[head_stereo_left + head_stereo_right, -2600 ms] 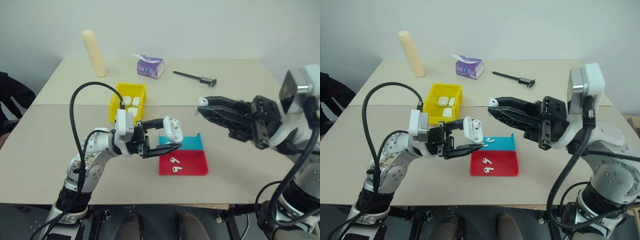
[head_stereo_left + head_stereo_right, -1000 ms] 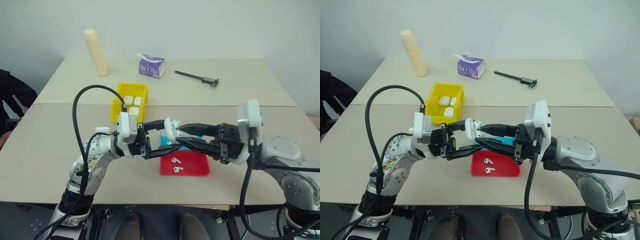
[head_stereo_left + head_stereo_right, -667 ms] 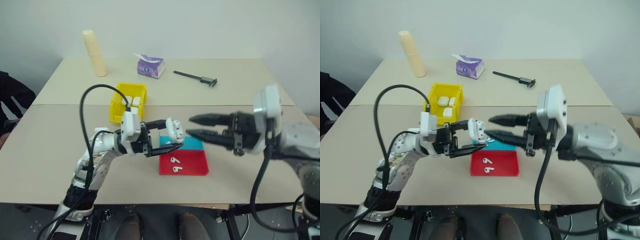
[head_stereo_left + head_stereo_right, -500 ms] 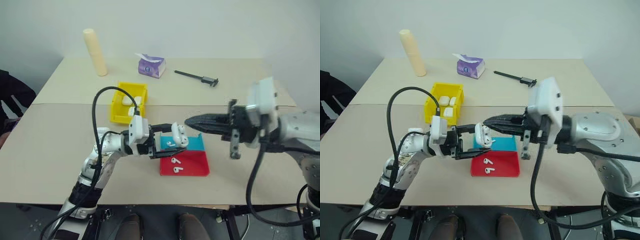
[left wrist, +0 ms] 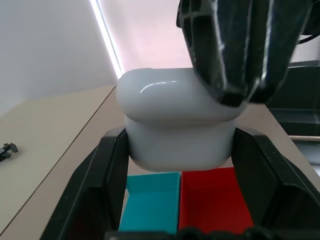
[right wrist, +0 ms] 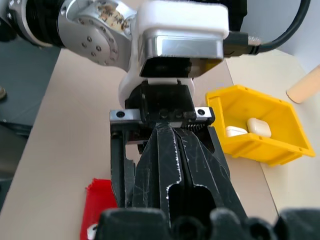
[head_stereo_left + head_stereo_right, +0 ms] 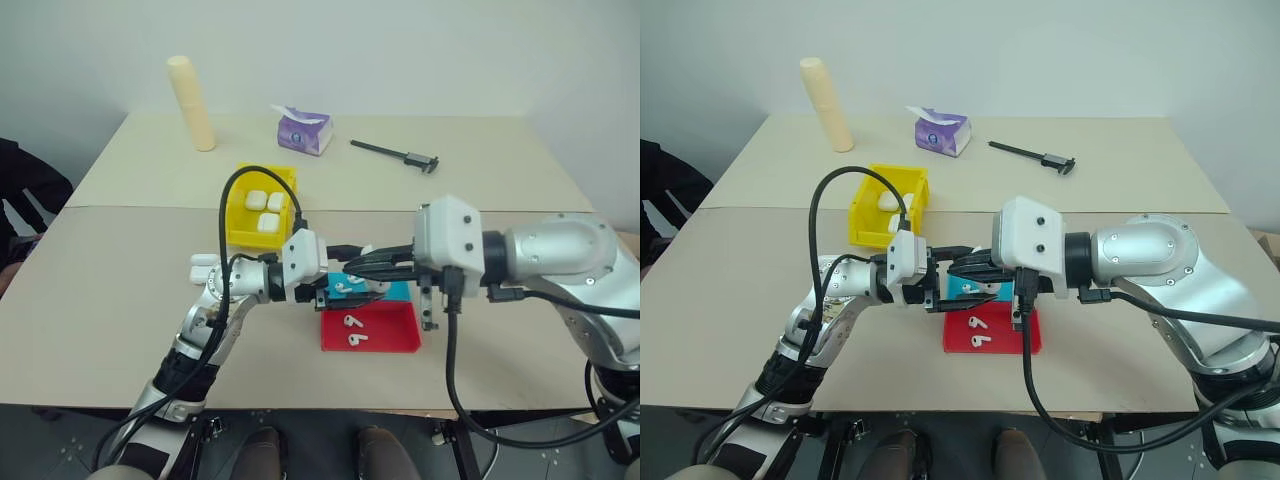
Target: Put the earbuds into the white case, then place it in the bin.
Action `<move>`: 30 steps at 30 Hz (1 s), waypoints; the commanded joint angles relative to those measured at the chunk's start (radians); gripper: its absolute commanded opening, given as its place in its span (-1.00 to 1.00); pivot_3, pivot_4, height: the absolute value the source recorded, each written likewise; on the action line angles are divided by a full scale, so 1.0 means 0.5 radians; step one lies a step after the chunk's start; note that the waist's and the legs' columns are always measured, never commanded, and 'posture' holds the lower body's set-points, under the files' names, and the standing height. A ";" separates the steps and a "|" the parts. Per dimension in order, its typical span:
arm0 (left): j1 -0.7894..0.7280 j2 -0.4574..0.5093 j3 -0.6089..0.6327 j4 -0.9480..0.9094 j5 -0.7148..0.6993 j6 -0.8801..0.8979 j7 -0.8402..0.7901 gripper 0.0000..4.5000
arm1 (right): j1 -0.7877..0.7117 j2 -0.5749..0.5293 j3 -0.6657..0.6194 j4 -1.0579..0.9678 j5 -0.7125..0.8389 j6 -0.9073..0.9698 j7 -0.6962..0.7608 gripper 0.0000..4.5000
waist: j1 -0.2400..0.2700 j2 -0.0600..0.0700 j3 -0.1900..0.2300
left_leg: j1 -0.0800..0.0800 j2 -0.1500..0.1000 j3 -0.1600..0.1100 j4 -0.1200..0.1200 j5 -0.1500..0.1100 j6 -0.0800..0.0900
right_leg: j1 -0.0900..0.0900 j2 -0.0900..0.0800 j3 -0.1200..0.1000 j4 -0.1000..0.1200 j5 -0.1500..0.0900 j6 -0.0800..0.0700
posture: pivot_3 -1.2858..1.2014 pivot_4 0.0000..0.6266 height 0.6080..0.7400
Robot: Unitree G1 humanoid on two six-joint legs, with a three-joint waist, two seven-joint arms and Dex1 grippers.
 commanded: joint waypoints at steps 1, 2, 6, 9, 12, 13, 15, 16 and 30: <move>-0.004 -0.012 0.054 -0.092 -0.073 -0.080 -0.024 0.23 | 0.037 -0.057 0.016 0.025 -0.168 -0.100 0.034 -0.99 | 0.000 0.000 0.000 | 0.000 0.000 0.000 0.000 0.000 0.000 | 0.000 0.000 0.000 0.000 0.000 0.000 | 0.03 -0.52 1.00; 0.004 -0.006 0.062 -0.103 -0.084 -0.080 -0.030 0.23 | 0.044 -0.070 0.008 0.036 -0.192 -0.115 0.044 -0.99 | 0.000 0.000 0.000 | 0.000 0.000 0.000 0.000 0.000 0.000 | 0.000 0.000 0.000 0.000 0.000 0.000 | 0.03 -0.52 1.00; 0.013 0.006 0.087 -0.117 -0.104 -0.082 -0.045 0.23 | 0.074 -0.091 -0.058 0.062 -0.200 -0.156 0.085 -0.99 | -0.001 0.000 0.000 | 0.000 0.000 0.000 0.000 0.000 0.000 | 0.000 0.000 0.000 0.000 0.000 0.000 | 0.03 -0.52 1.00; 0.010 0.000 0.096 -0.111 -0.099 -0.086 -0.039 0.23 | 0.087 -0.093 -0.090 0.066 -0.201 -0.178 0.098 -0.99 | 0.001 0.000 0.000 | 0.001 0.000 0.000 0.000 0.000 0.000 | 0.001 0.000 0.000 0.000 0.000 0.000 | 0.03 -0.52 1.00; 0.003 -0.008 0.112 -0.103 -0.101 -0.094 -0.032 0.23 | 0.082 -0.084 -0.111 0.067 -0.180 -0.147 0.085 -0.99 | 0.001 0.000 0.000 | 0.001 0.000 0.000 0.000 0.000 0.000 | 0.001 0.000 0.000 0.000 0.000 0.000 | 0.03 -0.52 1.00; 0.002 -0.009 0.116 -0.106 -0.103 -0.090 -0.030 0.23 | 0.085 -0.076 -0.123 0.067 -0.173 -0.152 0.077 -0.99 | 0.001 0.000 0.000 | 0.001 0.000 0.000 0.000 0.000 0.000 | 0.001 0.000 0.000 0.000 0.000 0.000 | 0.03 -0.52 1.00; 0.004 -0.010 0.132 -0.100 -0.101 -0.102 -0.029 0.23 | 0.081 -0.033 -0.182 0.064 -0.112 -0.152 0.051 -0.99 | 0.000 0.000 0.000 | 0.001 0.000 0.001 0.000 0.000 0.000 | 0.001 0.000 0.000 0.000 0.000 0.000 | 0.03 -0.52 1.00; 0.008 -0.007 0.142 -0.097 -0.096 -0.108 -0.021 0.23 | 0.073 -0.007 -0.231 0.060 -0.060 -0.140 0.036 -0.99 | 0.000 0.000 0.000 | 0.001 0.000 0.001 0.000 0.000 0.000 | 0.001 0.000 0.000 0.000 0.000 0.000 | 0.03 -0.52 1.00; -0.586 -0.138 0.442 0.630 0.579 0.294 1.409 0.23 | 0.318 0.138 -0.486 0.091 0.032 0.004 -0.327 -0.99 | 0.040 -0.001 0.000 | 0.002 -0.003 -0.001 0.002 0.000 0.000 | 0.004 -0.001 -0.001 0.000 0.003 0.002 | 0.03 -0.52 1.00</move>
